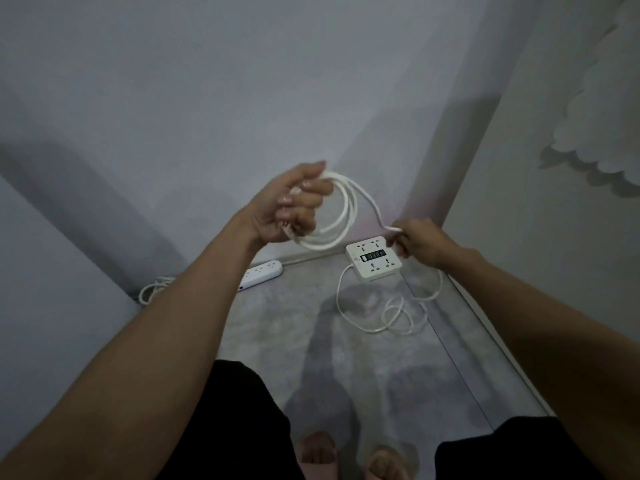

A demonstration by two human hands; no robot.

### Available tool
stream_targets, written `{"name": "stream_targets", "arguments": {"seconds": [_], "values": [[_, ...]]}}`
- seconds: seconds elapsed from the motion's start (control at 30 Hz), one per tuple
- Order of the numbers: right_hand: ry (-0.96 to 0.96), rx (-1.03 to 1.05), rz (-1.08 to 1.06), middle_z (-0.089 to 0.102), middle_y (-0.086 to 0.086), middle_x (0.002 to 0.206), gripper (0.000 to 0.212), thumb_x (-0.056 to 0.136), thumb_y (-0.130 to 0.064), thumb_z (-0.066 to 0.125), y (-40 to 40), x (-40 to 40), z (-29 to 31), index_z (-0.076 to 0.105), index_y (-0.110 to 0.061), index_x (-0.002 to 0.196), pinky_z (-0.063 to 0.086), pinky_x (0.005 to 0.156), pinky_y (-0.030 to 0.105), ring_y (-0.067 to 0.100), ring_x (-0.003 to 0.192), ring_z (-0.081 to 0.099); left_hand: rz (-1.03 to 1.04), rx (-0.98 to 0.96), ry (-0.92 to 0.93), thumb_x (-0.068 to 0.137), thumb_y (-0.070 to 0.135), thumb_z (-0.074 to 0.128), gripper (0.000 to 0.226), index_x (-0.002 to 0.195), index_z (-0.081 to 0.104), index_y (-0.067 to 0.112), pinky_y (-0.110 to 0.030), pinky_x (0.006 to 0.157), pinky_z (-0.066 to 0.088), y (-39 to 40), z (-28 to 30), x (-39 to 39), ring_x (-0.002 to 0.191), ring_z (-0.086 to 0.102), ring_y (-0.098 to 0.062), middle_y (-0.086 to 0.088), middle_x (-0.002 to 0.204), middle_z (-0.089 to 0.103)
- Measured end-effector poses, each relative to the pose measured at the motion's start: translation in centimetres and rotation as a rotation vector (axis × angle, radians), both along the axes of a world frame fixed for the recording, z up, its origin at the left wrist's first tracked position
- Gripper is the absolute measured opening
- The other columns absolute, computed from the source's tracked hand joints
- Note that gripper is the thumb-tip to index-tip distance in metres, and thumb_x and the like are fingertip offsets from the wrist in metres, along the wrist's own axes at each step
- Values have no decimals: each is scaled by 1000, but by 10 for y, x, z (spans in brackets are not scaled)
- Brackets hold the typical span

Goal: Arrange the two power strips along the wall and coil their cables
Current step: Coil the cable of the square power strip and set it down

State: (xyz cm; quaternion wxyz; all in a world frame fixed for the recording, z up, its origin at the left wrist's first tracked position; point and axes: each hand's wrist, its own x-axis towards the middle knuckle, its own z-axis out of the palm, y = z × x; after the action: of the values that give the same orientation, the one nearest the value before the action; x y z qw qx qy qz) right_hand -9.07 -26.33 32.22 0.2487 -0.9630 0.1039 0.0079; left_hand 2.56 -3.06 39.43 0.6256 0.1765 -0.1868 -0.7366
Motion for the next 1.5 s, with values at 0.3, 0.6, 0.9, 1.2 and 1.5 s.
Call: {"name": "stream_targets", "arguments": {"seconds": [0.3,0.6,0.9,1.2,1.5], "values": [[252,-11,260,58,10,71,22,94,-27,58,68,9,9,46,-8,96,51,44,29,3,32,51,1286,-19,575,102,38,39,39,74,38,11,-25,46,55,-36,-11,7,47,68,-27,-10,53,63],[26,-412,383,66,12,100,20,85,-38,63,82,18,48,67,-22,95,40,69,32,30,100,58,1347,633,-1013,100,49,37,52,96,54,0,-18,51,49,-56,-52,-8,50,65,-4,-4,63,71],[-12,-82,73,67,-8,66,27,84,-46,64,4,10,43,71,-23,73,42,59,28,9,64,60,386,643,-1676,96,65,15,76,52,44,11,-30,61,48,-11,-45,-20,44,57,-27,-9,42,55],[-71,333,-99,57,6,66,17,98,-11,47,2,6,7,62,-3,92,47,55,27,15,57,57,150,300,-428,91,27,43,39,56,46,11,-21,29,23,-16,-3,-10,23,27,-10,1,33,38],[192,387,96,68,8,68,16,96,-18,51,37,4,-19,59,-8,86,50,74,35,24,75,65,1042,18,363,96,10,43,43,56,54,1,-33,53,59,-37,-1,4,49,64,-24,-11,59,62]]}}
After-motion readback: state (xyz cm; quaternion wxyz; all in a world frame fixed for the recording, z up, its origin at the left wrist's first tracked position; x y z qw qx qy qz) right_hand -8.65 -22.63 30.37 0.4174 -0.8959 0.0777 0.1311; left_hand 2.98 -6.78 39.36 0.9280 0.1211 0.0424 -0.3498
